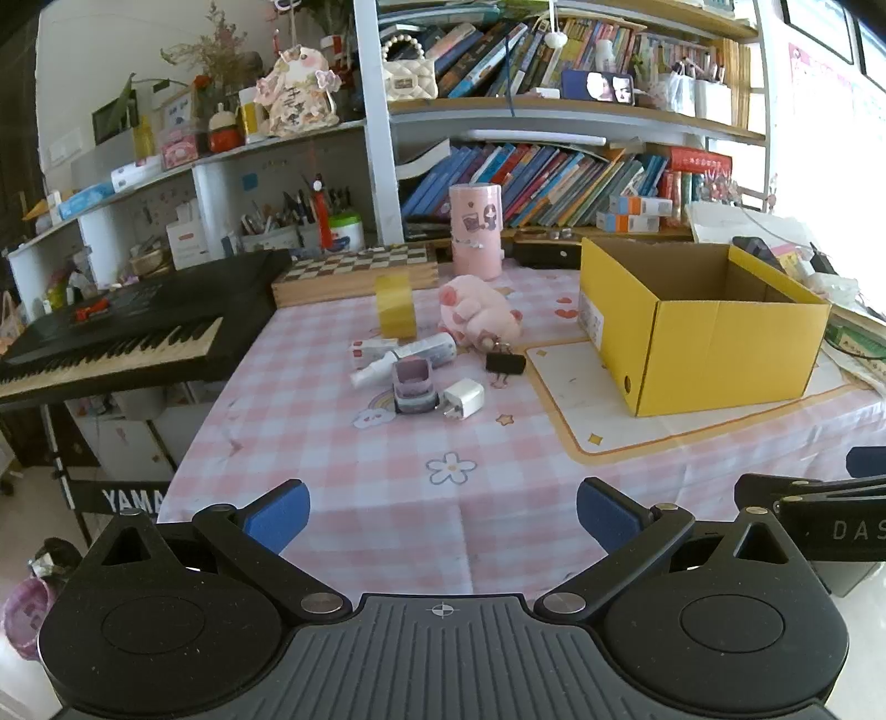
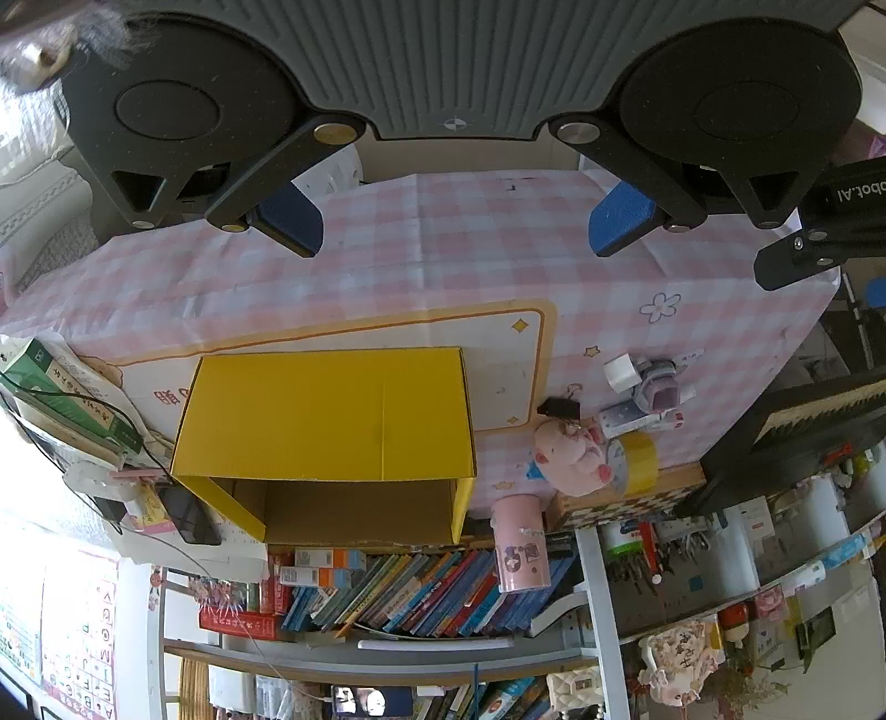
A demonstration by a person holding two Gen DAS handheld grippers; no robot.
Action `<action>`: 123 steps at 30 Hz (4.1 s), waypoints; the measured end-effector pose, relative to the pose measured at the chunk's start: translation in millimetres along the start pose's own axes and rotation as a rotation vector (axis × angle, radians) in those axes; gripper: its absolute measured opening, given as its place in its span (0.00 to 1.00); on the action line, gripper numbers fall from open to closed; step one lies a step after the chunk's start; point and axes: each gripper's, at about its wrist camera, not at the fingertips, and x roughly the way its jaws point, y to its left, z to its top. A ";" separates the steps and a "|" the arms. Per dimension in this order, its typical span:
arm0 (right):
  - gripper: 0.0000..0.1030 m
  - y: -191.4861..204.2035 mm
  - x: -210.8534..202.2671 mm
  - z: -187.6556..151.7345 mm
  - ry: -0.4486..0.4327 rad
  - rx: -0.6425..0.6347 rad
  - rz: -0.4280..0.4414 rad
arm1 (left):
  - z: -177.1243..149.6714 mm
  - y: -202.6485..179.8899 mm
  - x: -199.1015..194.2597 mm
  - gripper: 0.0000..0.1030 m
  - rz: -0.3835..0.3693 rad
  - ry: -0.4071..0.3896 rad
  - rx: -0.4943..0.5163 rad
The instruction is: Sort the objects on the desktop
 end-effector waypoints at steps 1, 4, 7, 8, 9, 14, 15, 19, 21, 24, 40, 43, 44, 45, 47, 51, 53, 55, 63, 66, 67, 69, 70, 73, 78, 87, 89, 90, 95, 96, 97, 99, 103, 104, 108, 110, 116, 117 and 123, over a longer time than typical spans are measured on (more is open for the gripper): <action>1.00 0.0 0.4 -0.2 0.001 0.001 0.001 | -0.1 0.4 0.1 1.00 0.000 0.000 -0.001; 1.00 0.1 0.5 -0.5 0.004 -0.002 0.004 | -0.6 0.6 0.1 1.00 0.001 -0.001 -0.001; 1.00 0.7 0.6 -0.2 0.005 -0.006 0.006 | -1.0 1.1 0.4 1.00 -0.004 0.001 0.000; 1.00 0.8 0.6 -0.2 0.005 -0.006 0.007 | -1.1 0.9 0.6 1.00 -0.007 0.002 0.001; 1.00 1.0 0.7 -0.3 0.006 -0.006 0.008 | -1.2 1.0 0.9 1.00 -0.009 0.004 0.002; 1.00 0.4 1.8 -0.2 0.009 -0.003 0.008 | -0.4 0.8 1.2 1.00 -0.008 0.004 0.007; 1.00 0.6 1.9 -0.2 0.009 -0.003 0.008 | -0.4 0.6 1.2 1.00 -0.008 0.006 0.007; 1.00 0.5 2.1 0.0 0.009 -0.004 0.008 | -0.1 2.0 2.5 1.00 -0.002 0.010 0.002; 1.00 0.6 2.3 -0.1 0.009 -0.004 0.008 | 0.3 2.3 2.6 1.00 0.000 0.009 0.001; 1.00 0.6 2.6 -0.1 0.009 -0.005 0.008 | 0.3 1.9 3.4 1.00 -0.003 0.014 0.005; 1.00 1.3 3.7 0.6 0.009 -0.006 0.008 | 0.7 5.1 8.2 1.00 -0.003 0.025 0.001; 1.00 1.2 3.7 1.0 0.009 -0.006 0.008 | 0.7 5.9 9.2 1.00 -0.002 0.027 -0.002; 1.00 1.1 3.8 1.0 0.009 -0.005 0.008 | 0.7 6.4 9.6 1.00 -0.002 0.027 -0.003; 1.00 1.1 3.9 1.0 0.009 -0.005 0.008 | 0.7 6.0 9.4 1.00 -0.002 0.027 -0.002; 1.00 1.3 4.3 1.1 0.010 -0.006 0.008 | 0.7 6.4 9.6 1.00 -0.003 0.026 -0.002; 1.00 1.2 4.4 1.2 0.010 -0.009 0.007 | 0.8 6.2 10.3 1.00 -0.005 0.028 0.000; 1.00 1.2 4.3 1.5 0.009 -0.009 0.008 | 0.5 6.5 10.7 1.00 -0.008 0.028 0.002; 1.00 1.4 4.2 1.7 0.010 -0.008 0.008 | 0.7 6.5 11.1 1.00 -0.009 0.030 0.003; 1.00 2.7 6.8 1.4 0.009 -0.014 0.013 | 0.8 6.2 11.1 1.00 -0.008 0.029 0.003; 1.00 3.1 9.5 2.1 0.008 -0.017 0.014 | 0.9 6.2 11.2 1.00 -0.008 0.029 0.002; 1.00 3.7 9.0 2.1 0.008 -0.017 0.014 | 0.9 6.0 11.2 1.00 -0.008 0.030 0.002; 1.00 3.7 8.9 2.2 0.008 -0.017 0.013 | 0.0 5.3 11.9 1.00 -0.010 0.031 0.002; 1.00 3.7 8.7 2.2 0.008 -0.018 0.012 | -0.2 5.3 11.9 1.00 -0.011 0.029 0.002; 1.00 4.9 7.6 2.7 0.005 -0.025 -0.002 | -0.8 3.5 12.7 1.00 -0.013 0.025 0.006; 1.00 4.9 6.4 2.7 0.005 -0.029 -0.013 | -0.8 2.2 13.8 1.00 -0.016 0.027 0.011; 1.00 3.9 6.4 2.9 0.003 -0.027 -0.008 | 1.1 1.7 10.6 1.00 -0.029 0.008 0.017; 1.00 3.8 6.7 3.1 0.003 -0.028 -0.006 | 1.3 1.8 10.1 1.00 -0.030 0.006 0.018; 1.00 4.5 6.4 3.1 0.003 -0.028 -0.005 | 1.7 1.6 9.8 1.00 -0.031 0.005 0.018; 1.00 4.0 5.8 2.8 0.003 -0.026 0.000 | 1.3 2.4 8.8 1.00 -0.031 0.000 0.024; 1.00 4.2 5.9 2.9 0.003 -0.027 0.002 | 1.4 2.7 8.9 1.00 -0.031 -0.001 0.023; 1.00 4.5 5.8 2.8 0.002 -0.026 0.004 | 1.4 3.3 8.7 1.00 -0.030 -0.002 0.020; 1.00 4.7 5.7 3.1 0.002 -0.027 0.003 | 1.5 4.2 8.4 1.00 -0.030 -0.002 0.013; 1.00 4.5 5.8 3.1 0.003 -0.026 0.004 | 1.6 5.0 8.1 1.00 -0.029 -0.003 0.009; 1.00 4.5 5.8 3.1 0.004 -0.026 0.004 | 1.5 5.3 8.0 1.00 -0.030 -0.002 0.008; 1.00 7.6 5.5 3.6 0.007 -0.033 -0.001 | 1.7 6.5 9.2 1.00 -0.033 0.006 0.002; 1.00 8.6 5.8 3.7 0.011 -0.037 -0.005 | 1.7 7.5 9.6 1.00 -0.033 0.007 -0.003; 1.00 8.8 6.5 4.0 0.011 -0.041 -0.005 | 2.0 6.6 8.5 1.00 -0.027 0.000 0.003; 1.00 9.2 6.7 4.1 0.011 -0.042 -0.005 | 1.7 6.3 8.0 1.00 -0.027 -0.003 0.004; 1.00 8.9 7.3 4.2 0.018 -0.045 -0.006 | 1.0 5.6 6.2 1.00 -0.027 -0.008 0.015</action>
